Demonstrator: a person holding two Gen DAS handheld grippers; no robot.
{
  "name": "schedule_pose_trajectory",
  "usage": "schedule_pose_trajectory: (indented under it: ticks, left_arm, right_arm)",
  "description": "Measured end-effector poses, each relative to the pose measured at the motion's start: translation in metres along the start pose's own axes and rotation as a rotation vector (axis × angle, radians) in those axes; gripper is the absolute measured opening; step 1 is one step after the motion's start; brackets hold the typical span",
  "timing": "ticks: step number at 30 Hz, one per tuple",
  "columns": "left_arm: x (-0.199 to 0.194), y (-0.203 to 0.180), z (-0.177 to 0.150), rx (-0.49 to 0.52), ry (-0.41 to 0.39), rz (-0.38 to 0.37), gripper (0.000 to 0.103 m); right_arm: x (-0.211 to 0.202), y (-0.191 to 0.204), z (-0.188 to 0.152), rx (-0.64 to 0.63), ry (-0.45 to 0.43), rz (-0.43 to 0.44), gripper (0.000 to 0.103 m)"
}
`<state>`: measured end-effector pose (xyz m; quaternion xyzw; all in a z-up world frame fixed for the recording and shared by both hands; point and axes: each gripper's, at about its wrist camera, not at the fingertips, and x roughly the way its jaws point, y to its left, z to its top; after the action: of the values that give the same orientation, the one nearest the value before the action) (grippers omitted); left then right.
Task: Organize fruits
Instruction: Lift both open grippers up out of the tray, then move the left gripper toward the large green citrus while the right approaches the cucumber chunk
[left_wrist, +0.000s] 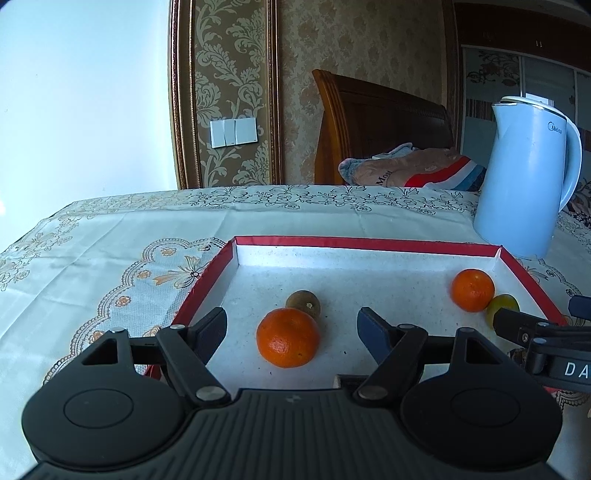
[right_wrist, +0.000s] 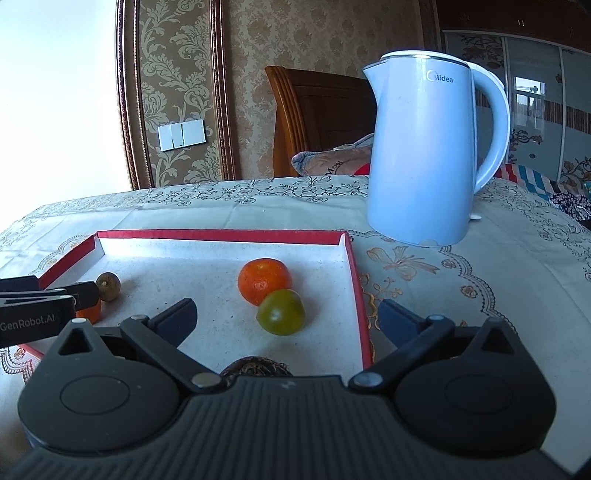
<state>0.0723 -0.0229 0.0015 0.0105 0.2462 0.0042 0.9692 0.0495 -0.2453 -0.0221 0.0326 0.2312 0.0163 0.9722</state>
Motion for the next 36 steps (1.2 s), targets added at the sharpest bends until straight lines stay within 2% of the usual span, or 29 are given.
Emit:
schedule_pose_trajectory:
  ticks: [36]
  left_arm:
    - [-0.022,0.017,-0.012,-0.062,0.005,-0.007,0.078]
  right_arm:
    - [-0.011,-0.001,-0.011,-0.01,0.013,0.003,0.103]
